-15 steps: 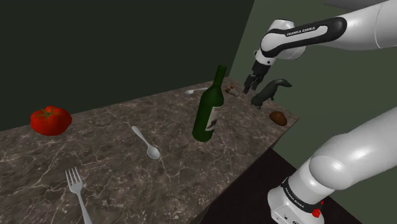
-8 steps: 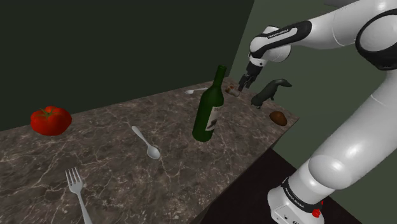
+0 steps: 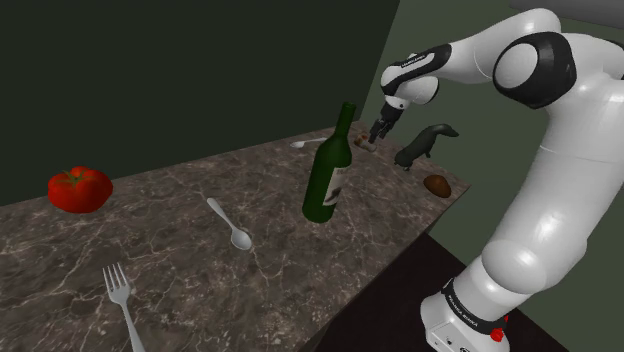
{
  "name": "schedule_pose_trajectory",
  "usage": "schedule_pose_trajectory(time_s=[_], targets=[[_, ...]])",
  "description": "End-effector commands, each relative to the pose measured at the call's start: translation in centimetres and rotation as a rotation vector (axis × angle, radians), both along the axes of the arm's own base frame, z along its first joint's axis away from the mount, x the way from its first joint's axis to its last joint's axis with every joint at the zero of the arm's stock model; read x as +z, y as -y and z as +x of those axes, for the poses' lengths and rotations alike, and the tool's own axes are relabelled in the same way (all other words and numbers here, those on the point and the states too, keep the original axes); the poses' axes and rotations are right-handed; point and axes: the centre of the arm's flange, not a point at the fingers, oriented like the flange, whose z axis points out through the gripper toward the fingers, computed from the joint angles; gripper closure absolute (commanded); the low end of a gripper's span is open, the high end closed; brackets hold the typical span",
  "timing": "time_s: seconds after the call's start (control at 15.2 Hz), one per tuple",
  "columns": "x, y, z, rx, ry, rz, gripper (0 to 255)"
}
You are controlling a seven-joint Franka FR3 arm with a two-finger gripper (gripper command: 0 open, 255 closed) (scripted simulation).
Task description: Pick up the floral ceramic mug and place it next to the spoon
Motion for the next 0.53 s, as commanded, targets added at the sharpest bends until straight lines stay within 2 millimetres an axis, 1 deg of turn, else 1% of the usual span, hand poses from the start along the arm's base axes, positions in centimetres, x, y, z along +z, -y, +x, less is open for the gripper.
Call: schedule_pose_trajectory(time_s=[0.0,0.26,0.33,0.46], targets=[[-0.9,0.0,0.2,0.001,0.002,0.001,0],[-3.0,-0.1,0.4,0.001,0.002,0.001,0],[-3.3,-0.1,0.5,0.001,0.002,0.001,0],[-3.3,-0.1,0.5,0.001,0.002,0.001,0]])
